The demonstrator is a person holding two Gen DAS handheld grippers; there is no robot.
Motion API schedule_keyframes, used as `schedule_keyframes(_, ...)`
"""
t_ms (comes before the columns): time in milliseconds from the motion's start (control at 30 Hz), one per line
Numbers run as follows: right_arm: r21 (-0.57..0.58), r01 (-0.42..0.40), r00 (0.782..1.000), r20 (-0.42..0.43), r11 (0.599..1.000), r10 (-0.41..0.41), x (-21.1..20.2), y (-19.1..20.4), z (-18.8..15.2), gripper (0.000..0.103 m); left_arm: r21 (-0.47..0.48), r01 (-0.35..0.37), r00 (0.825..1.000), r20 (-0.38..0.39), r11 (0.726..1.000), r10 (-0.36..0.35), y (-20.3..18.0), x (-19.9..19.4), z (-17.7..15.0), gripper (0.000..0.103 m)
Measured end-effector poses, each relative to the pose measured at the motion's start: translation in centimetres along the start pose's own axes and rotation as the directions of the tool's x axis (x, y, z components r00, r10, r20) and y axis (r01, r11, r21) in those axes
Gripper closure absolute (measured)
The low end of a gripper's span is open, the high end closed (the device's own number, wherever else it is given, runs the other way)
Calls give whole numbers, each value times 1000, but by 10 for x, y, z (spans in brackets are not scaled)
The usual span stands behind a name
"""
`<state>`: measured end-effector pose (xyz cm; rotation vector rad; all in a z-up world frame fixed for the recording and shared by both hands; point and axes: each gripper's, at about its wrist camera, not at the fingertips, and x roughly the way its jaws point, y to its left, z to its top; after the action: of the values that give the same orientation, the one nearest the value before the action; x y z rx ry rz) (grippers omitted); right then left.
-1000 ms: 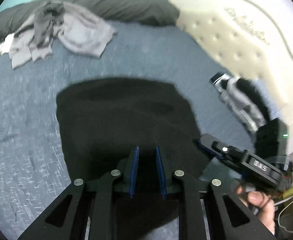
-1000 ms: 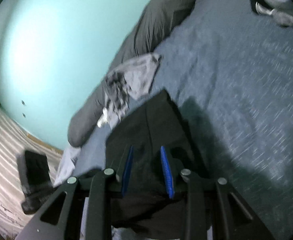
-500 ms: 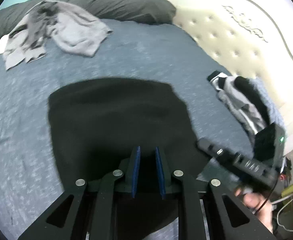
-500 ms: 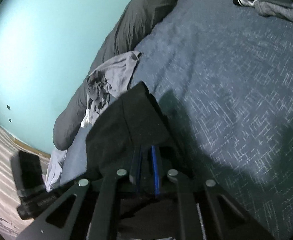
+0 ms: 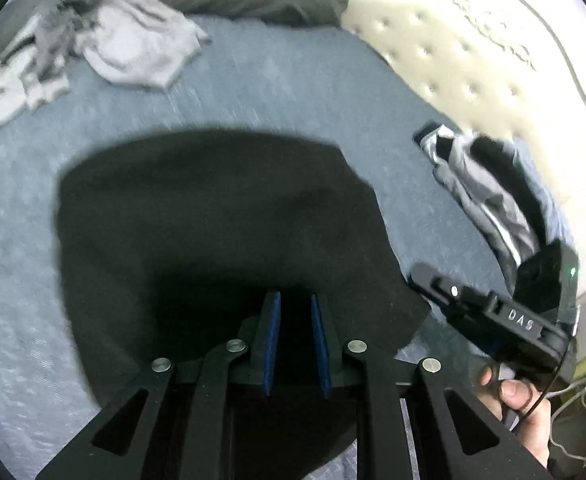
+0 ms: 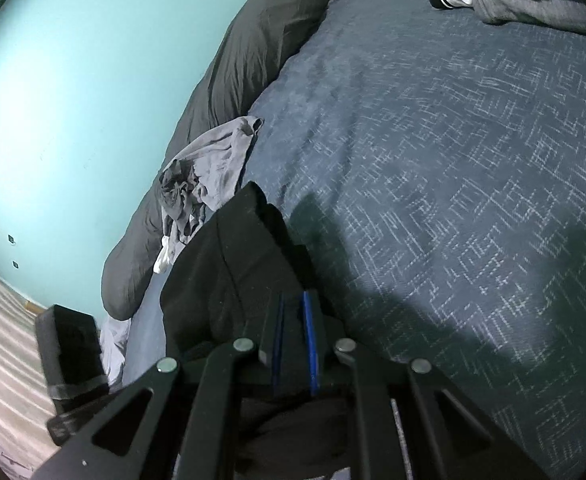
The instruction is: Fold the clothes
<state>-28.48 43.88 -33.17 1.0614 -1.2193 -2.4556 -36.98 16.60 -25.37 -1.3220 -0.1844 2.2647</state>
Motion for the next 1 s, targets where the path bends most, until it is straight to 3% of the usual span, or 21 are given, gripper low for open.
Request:
schedule_keyframes(167, 20, -6, 1000, 11, 1000, 6, -2, -4, 3, 92, -75, -30, 997, 71, 997, 35, 36, -19, 20, 85)
schedule_keyframes(267, 14, -12, 1000, 9, 1000, 12, -1, -3, 3, 91, -63, -51, 995, 84, 997, 56, 42, -16, 32, 85)
schedule_keyframes(567, -1, -8, 1000, 7, 1000, 8, 5, -3, 4, 91, -52, -107, 994, -22, 993, 106, 48, 40, 52, 85)
schedule_keyframes(700, 5, -7, 1000, 9, 1000, 7, 6, -5, 5, 91, -48, -105, 994, 6, 993, 106, 35, 24, 58, 85)
schedule_keyframes(800, 14, -10, 1000, 16, 1000, 10, 5, -7, 6, 91, -18, -57, 998, 24, 998, 57, 12, 13, 50, 85)
schedule_keyframes(1000, 25, -6, 1000, 27, 1000, 5, 1, -10, 7, 91, 41, -12, 1000, -25, 999, 13, -19, 25, 23, 85)
